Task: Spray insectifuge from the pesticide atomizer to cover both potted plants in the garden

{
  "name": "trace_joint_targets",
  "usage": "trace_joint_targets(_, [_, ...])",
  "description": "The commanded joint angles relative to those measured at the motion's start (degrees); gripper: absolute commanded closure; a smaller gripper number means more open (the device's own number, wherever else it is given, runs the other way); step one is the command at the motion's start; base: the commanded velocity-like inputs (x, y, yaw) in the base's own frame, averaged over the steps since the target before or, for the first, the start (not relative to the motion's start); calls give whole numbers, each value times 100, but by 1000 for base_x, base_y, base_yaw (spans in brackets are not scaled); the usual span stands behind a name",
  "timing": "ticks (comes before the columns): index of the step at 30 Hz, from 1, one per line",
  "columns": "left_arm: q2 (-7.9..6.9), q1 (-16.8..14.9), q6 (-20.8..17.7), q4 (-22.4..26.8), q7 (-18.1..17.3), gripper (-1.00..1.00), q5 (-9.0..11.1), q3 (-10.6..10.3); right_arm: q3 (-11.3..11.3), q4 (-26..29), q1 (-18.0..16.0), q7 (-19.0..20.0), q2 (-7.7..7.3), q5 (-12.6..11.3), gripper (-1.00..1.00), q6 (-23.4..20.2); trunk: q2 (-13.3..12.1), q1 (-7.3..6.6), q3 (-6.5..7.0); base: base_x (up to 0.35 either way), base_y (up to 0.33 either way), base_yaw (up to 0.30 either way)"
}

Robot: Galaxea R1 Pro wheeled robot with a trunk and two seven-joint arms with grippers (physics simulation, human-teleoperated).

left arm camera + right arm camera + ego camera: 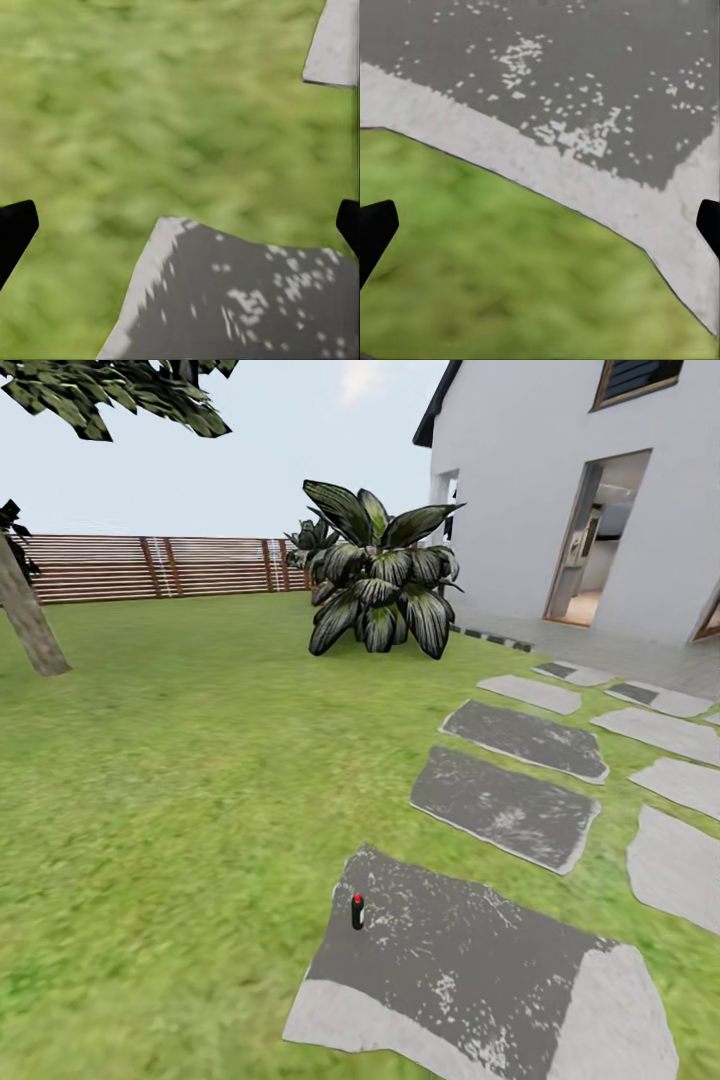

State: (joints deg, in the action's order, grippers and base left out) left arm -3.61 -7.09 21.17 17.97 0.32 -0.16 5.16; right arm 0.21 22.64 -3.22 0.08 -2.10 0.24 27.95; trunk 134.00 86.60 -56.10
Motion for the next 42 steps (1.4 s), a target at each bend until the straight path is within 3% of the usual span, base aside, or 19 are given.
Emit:
trace_joint_targets(1, [1, -3, 19, -4, 3, -100, -5, 11, 4, -5, -3, 1, -1, 2, -100, 17, 2, 2, -5, 311, -126, -4])
trace_joint_targets(15, [9, -3, 19, -4, 3, -100, -10, 3, 2, -5, -3, 3, -1, 2, -100, 17, 2, 2, -5, 284, -152, -228])
trace_joint_targets(26, [10, -3, 19, -4, 3, -100, -8, 2, -3, 3, -3, 1, 6, 2, -100, 17, 2, 2, -5, 232, -182, -21])
trace_joint_targets(35, [22, -26, 23, 42, 3, -100, -7, 1, -26, 87, -6, -36, -3, -17, -100, 17, 2, 2, -5, 24, -18, 0])
trace_joint_targets(37, [41, -174, 17, 77, 3, -100, -9, 0, -33, 284, -53, -40, -8, -21, -100, 17, 2, 2, -5, 1, -1, 0])
trace_joint_targets(38, [38, -414, 6, 66, 0, -100, -8, -8, -36, 485, -176, -42, -12, -23, -100, 7, 2, 2, -5, 0, 0, 0])
trace_joint_targets(42, [15, -1212, -57, 18, -7, -100, 3, -30, -38, 745, -879, -43, -12, -31, -100, -59, 2, 2, -5, 0, 0, 0])
